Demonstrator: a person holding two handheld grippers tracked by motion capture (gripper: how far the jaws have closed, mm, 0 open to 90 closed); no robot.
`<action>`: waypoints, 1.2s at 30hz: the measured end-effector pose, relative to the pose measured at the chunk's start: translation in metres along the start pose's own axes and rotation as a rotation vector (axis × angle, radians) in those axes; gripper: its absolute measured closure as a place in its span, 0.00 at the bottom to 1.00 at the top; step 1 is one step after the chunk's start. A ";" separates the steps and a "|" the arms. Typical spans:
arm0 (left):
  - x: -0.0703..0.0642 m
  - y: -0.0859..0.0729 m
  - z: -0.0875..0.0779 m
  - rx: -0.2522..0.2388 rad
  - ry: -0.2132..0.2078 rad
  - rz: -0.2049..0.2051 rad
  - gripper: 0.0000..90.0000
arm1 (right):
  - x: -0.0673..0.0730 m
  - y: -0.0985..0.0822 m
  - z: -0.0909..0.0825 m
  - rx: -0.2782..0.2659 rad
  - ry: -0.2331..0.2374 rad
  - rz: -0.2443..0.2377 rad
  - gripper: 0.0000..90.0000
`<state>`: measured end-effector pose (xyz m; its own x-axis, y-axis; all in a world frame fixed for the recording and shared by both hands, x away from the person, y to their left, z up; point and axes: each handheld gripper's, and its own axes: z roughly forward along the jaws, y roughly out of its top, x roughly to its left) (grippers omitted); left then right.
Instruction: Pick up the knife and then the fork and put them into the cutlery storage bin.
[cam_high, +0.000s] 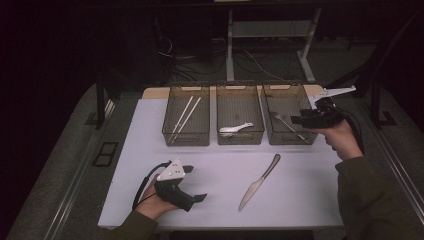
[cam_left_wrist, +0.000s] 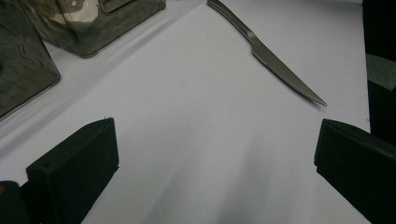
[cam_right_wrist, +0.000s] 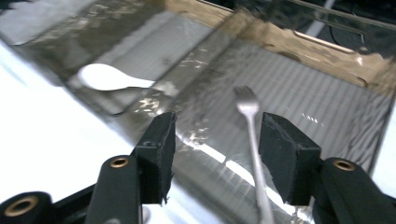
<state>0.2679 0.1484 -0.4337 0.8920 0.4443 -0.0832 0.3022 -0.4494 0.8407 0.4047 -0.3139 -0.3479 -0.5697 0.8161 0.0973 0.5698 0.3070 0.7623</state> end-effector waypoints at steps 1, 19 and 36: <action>0.000 0.000 0.000 0.003 0.000 -0.001 0.00 | 0.005 -0.002 -0.004 -0.004 0.009 -0.007 0.53; -0.001 0.000 0.000 0.009 0.009 -0.001 0.00 | 0.063 -0.055 0.012 0.104 0.099 -0.151 0.88; -0.001 -0.001 0.002 0.014 0.004 0.002 0.00 | 0.075 -0.067 0.066 0.252 0.090 -0.222 1.00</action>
<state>0.2678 0.1471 -0.4353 0.8912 0.4467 -0.0791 0.3051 -0.4612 0.8332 0.3625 -0.2408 -0.4338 -0.7397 0.6728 0.0108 0.5479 0.5929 0.5902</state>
